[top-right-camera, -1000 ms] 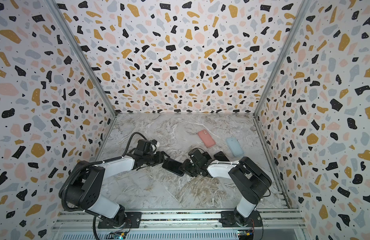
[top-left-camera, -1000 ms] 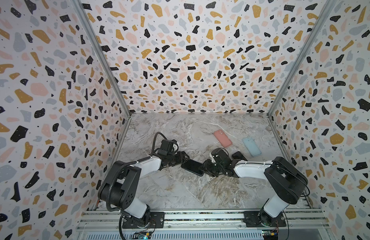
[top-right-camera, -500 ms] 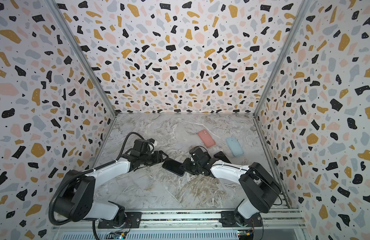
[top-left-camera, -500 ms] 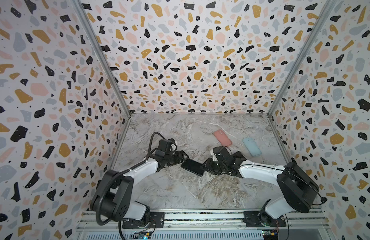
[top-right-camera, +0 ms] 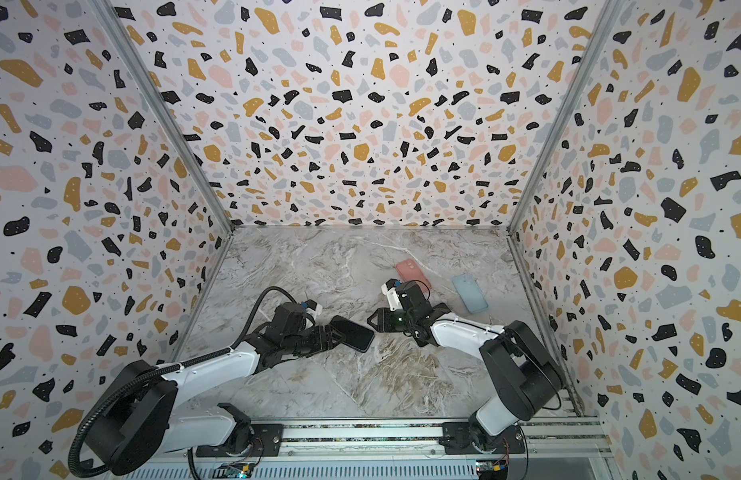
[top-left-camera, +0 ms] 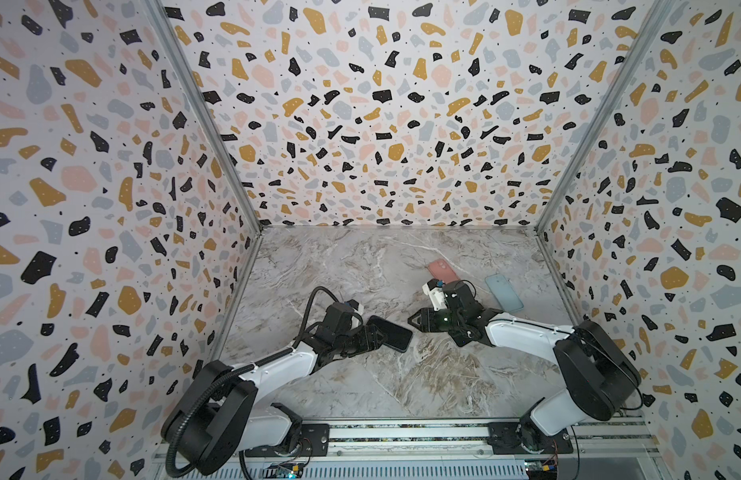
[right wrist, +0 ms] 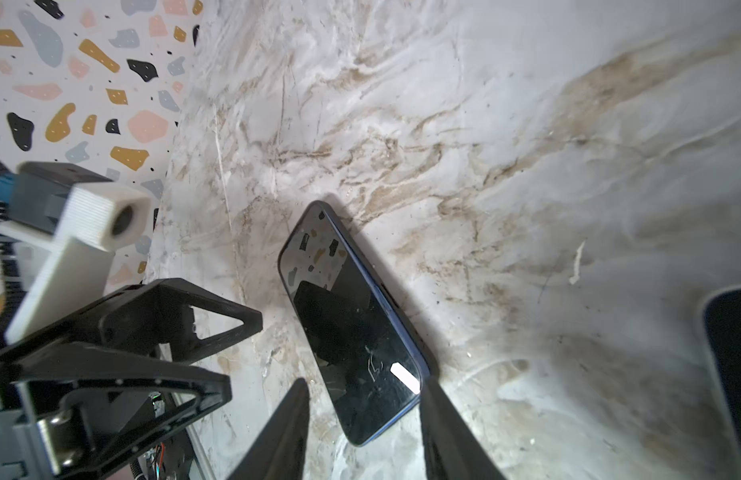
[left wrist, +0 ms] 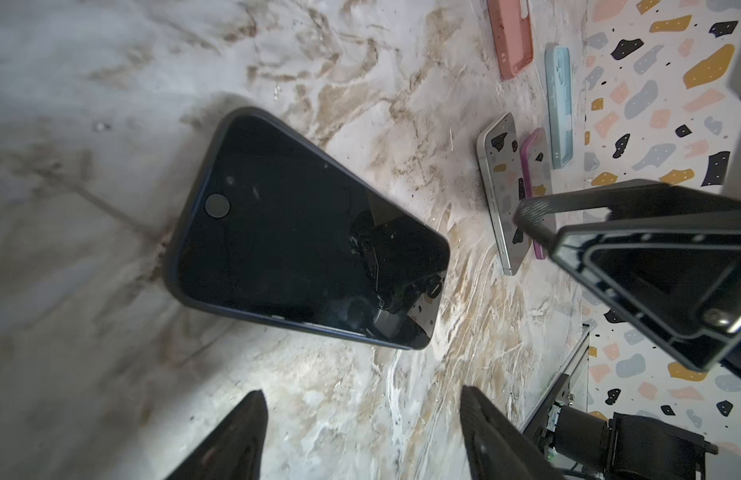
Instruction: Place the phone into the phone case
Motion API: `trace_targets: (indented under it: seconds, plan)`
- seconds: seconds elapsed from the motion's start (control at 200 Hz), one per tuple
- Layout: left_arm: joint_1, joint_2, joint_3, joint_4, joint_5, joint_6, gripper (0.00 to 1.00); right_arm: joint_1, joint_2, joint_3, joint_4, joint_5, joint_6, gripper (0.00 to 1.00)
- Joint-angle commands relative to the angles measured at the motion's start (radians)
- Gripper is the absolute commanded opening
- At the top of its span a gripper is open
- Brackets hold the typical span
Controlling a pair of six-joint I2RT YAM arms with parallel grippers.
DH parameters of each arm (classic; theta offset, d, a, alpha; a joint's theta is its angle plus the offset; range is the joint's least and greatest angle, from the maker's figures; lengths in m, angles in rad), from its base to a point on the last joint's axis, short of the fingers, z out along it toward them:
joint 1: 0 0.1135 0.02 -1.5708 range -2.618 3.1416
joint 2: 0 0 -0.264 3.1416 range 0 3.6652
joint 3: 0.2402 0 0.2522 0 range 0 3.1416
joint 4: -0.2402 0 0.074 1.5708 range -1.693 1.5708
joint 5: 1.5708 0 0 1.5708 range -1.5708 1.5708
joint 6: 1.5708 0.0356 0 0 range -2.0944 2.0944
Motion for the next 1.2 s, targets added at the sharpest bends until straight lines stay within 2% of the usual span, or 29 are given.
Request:
trace_targets:
  seconds: [0.0,0.05,0.34,0.611,0.981,1.196]
  plan:
    - [-0.005,0.024,-0.003,0.054,0.006,0.0,0.73,-0.007,0.052,0.053,0.015,-0.098,-0.079,0.51]
    - [-0.007,0.031,-0.007,0.049,0.018,0.01,0.72,-0.012,0.09,0.077,0.002,-0.144,-0.093,0.52]
    - [-0.006,0.066,-0.014,0.067,0.014,0.017,0.72,-0.011,0.178,0.115,-0.035,-0.203,-0.129,0.54]
    - [-0.01,0.16,0.015,0.105,0.035,0.029,0.72,-0.008,0.177,0.094,-0.055,-0.215,-0.132,0.5]
    - [-0.011,0.196,0.065,0.081,0.013,0.049,0.71,0.011,0.143,0.049,-0.042,-0.23,-0.115,0.44]
    - [-0.03,0.218,0.089,0.074,0.007,0.052,0.71,0.056,0.134,-0.001,-0.012,-0.22,-0.088,0.42]
